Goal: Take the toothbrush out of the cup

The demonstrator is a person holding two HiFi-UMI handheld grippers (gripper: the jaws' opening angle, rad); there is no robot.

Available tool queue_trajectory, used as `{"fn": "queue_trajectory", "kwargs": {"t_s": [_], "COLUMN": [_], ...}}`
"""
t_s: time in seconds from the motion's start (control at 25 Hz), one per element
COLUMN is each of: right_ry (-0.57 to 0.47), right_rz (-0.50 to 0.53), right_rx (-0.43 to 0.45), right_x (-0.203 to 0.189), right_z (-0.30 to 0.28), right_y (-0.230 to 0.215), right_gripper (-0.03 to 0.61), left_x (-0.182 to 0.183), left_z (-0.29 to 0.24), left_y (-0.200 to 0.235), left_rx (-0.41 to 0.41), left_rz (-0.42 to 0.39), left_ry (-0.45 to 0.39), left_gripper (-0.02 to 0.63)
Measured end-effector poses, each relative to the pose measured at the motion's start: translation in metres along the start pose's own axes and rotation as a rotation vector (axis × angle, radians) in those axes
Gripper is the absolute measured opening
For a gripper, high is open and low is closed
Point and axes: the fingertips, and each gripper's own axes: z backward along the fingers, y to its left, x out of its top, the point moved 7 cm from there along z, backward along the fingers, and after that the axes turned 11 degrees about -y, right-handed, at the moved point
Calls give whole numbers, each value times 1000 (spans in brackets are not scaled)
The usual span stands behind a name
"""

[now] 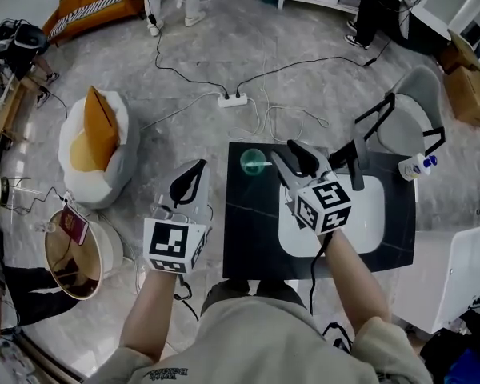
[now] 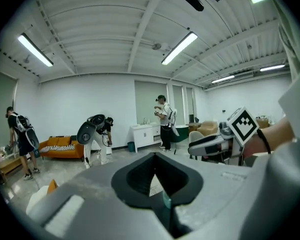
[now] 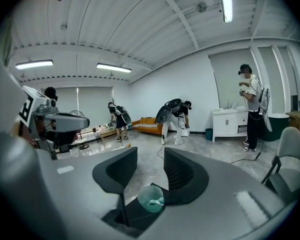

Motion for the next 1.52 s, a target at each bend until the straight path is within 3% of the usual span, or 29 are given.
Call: {"fn": "queue_trajectory", "kwargs": {"t_s": [0.6, 0.8, 1.04, 1.28, 1.52], "right_ry": [234, 293, 295, 272, 206], "right_rz": [-160, -168, -200, -185, -137], "right_rx": [-26, -16, -32, -5, 15], "right_x": [-134, -157, -159, -145, -95], "right_z": [-38, -42, -44, -41, -26], "right_y": [-32, -29, -34, -25, -16], "right_gripper": [193, 145, 45, 31, 29], "left_x": [-95, -110, -114, -107, -78], "left_z": [-29, -28, -27, -17, -12], "left_y": [1, 6, 11, 9, 5], "left_rx": [-14, -7, 9, 22, 17], "left_rz": [118, 131, 139, 152, 122], "left_ry": [179, 213, 230, 219, 163], "left_gripper": [2, 2, 2, 2, 2]}}
